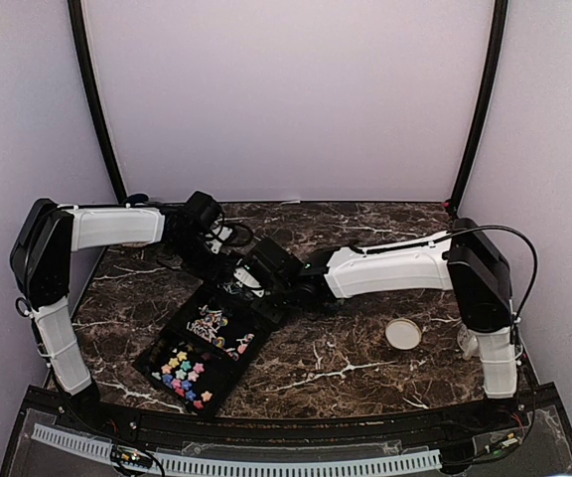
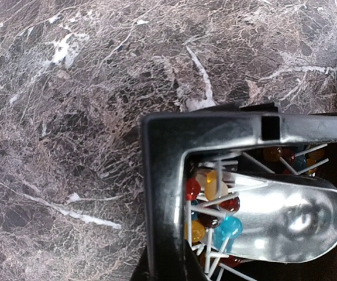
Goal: Pack the candies
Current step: Scoop the fake candies from the storage box.
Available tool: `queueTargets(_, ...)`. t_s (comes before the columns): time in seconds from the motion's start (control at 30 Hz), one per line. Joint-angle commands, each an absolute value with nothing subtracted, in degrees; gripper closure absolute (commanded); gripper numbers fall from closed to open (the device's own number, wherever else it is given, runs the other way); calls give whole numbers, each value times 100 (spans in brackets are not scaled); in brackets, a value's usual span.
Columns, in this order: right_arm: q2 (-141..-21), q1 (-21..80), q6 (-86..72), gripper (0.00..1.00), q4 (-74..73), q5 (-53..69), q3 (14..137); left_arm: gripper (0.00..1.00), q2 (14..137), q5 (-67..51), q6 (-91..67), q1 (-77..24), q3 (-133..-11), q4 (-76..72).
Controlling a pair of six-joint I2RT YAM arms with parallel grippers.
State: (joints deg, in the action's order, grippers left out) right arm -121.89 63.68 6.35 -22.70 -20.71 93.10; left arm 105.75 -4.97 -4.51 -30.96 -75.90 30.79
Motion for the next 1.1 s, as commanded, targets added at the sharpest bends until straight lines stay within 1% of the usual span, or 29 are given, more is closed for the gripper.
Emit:
queueTargets(0.0, -11946, 6218, 372, 100, -1522, -1976, 8591, 100, 10221, -981, -364, -3234, -7793, 2653)
queueTargets(0.17, -11475, 6090, 290, 100, -336, -1805, 7572, 100, 10223, -963, -391, -3208, -7793, 2680)
queueTargets(0.27, -11334, 6041, 179, 100, 188, -1597, 7217, 100, 10235, -962, -395, -3200, -7789, 2685)
queueTargets(0.63, -10907, 5942, 98, 100, 1325, -1547, 6317, 100, 10296, -907, -428, -3164, -7818, 2759)
queueTargets(1.07, -10408, 5917, 171, 100, 1887, -1510, 5776, 100, 10316, -854, -466, -3120, -7815, 2785)
